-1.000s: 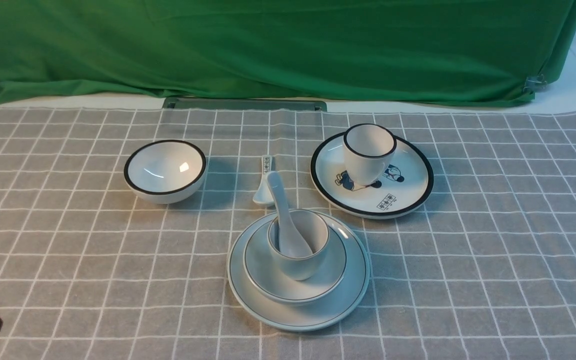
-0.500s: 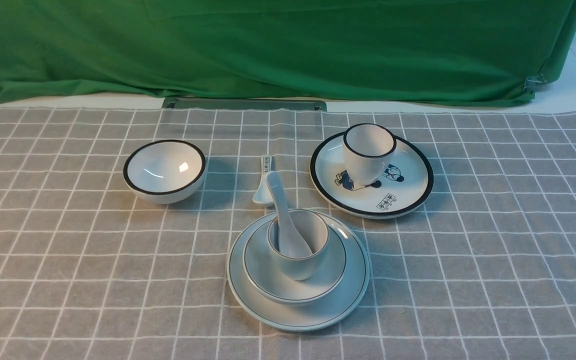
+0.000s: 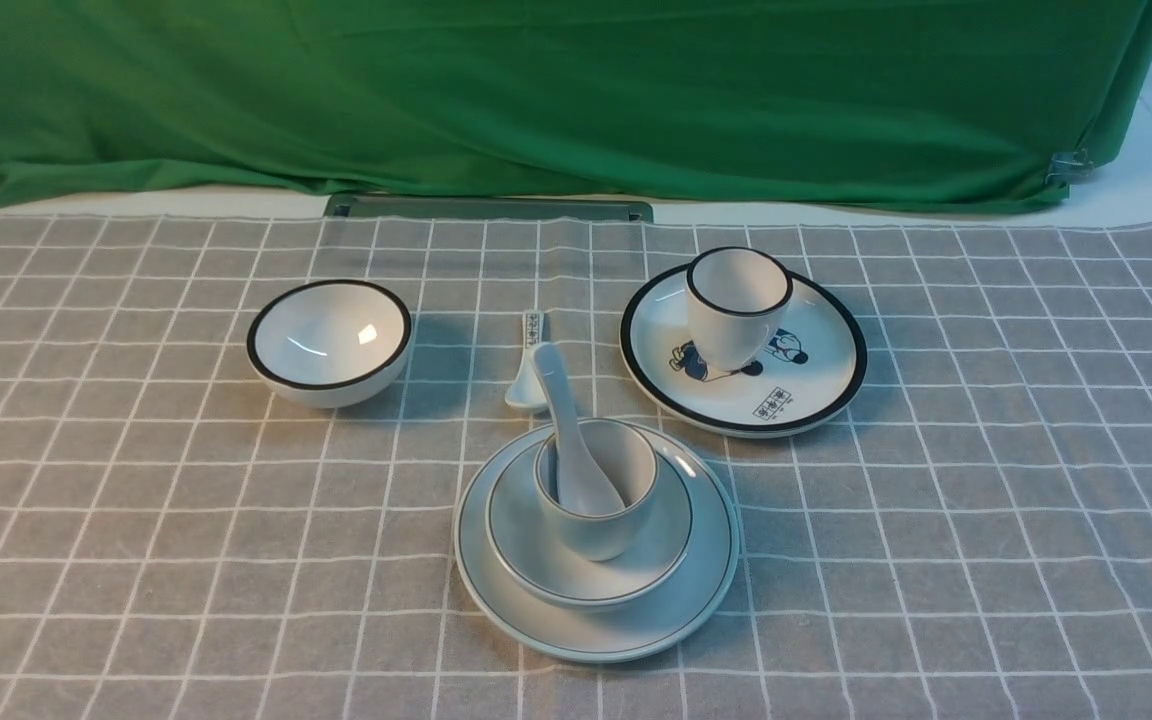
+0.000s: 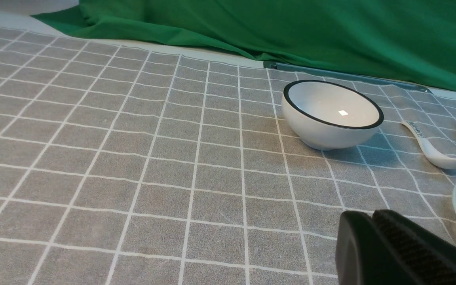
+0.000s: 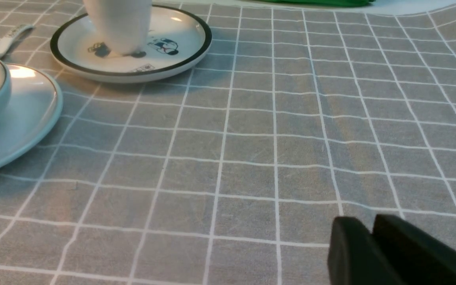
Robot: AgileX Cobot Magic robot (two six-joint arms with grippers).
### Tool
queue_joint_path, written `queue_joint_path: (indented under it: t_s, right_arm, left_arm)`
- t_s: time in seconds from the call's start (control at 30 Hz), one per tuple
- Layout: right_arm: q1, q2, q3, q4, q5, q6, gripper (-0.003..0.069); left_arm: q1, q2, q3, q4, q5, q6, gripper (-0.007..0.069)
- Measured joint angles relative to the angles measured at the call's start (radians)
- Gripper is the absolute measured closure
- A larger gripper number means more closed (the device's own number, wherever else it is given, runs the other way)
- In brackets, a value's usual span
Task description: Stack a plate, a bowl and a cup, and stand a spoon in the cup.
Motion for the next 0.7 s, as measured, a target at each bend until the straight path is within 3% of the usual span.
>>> queue_joint_path:
  t_s: [0.7]
  right_arm:
    - [0.000,0.000,0.000,0.000,0.000,0.000,0.0482]
  left_arm:
    - [0.000,0.000,0.000,0.000,0.000,-0.003,0.0612]
